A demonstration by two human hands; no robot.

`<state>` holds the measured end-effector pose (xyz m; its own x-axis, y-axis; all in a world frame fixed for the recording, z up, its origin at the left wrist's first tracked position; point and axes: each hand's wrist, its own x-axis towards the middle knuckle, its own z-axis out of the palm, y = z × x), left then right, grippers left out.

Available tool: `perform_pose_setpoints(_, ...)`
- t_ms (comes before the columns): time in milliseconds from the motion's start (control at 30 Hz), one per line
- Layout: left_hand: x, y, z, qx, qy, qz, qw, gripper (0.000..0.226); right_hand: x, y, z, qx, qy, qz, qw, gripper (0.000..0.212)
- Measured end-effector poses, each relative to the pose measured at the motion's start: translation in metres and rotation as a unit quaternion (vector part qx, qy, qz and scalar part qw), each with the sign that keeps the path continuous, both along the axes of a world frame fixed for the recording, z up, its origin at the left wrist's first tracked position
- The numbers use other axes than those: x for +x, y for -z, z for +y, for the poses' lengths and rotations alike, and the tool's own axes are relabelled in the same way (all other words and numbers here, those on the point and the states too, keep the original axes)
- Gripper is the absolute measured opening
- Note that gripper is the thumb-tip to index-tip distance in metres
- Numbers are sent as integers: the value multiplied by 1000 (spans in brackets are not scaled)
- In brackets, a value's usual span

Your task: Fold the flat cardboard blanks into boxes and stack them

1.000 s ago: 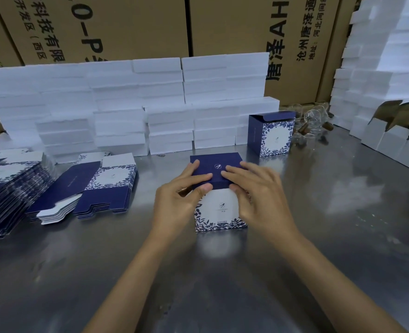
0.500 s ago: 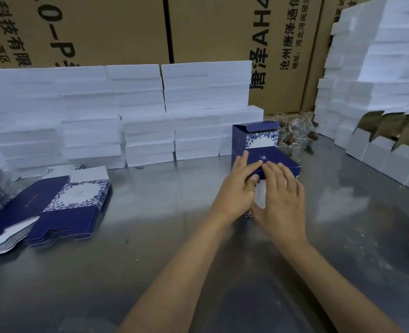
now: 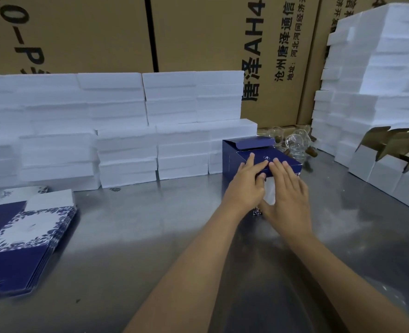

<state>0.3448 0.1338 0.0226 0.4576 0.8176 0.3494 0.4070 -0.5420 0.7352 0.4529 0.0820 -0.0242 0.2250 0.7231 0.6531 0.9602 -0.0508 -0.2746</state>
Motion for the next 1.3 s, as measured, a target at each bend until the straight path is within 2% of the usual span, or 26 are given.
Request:
perform_pose_setpoints(233,-1,-1,3,12,17,33,999,52,-5,4,7,0,-14,54,998,87)
perform_pose_setpoints(300,-6,0,-4,24,13,40,999,58,-11,2,3,-23,15,31,999,88)
perform_pose_setpoints(400,-19,9,-16,23,-1,-4,1000,67,-26,-4,-8,-21,43,-30,998,93)
perform_pose_setpoints(533,-54,20,-33,11,-20,-66,998,67,-68,-17,-23,-24,-44,-59,997,93)
perform_pose_setpoints(633,-92,28,-48,-15,-77,-102,992,60,-109,-21,-33,-74,-125,5,989,86)
perform_pose_setpoints(767,-158,42,-70,-22,-176,-113,978,59,-169,-13,-46,-185,-219,56,956,83)
perform_pose_setpoints(900,-231,46,-90,-33,-277,-124,952,53,-242,-4,-51,-268,-295,103,911,76)
perform_pose_setpoints(1000,-287,40,-101,8,-373,-109,921,48,-301,1,-51,-289,-339,143,884,63)
perform_pose_setpoints(1100,-341,38,-104,50,-512,-19,857,51,-350,3,-46,-323,-338,180,865,61)
perform_pose_setpoints(1167,-370,42,-105,9,-568,41,822,63,-374,2,-41,-341,-336,194,856,48)
perform_pose_setpoints(1233,-389,50,-106,-41,-582,87,808,72,-393,2,-36,-348,-333,191,855,34)
perform_pose_setpoints(1300,-397,56,-105,-65,-575,119,807,74,-405,2,-33,-349,-318,181,863,27)
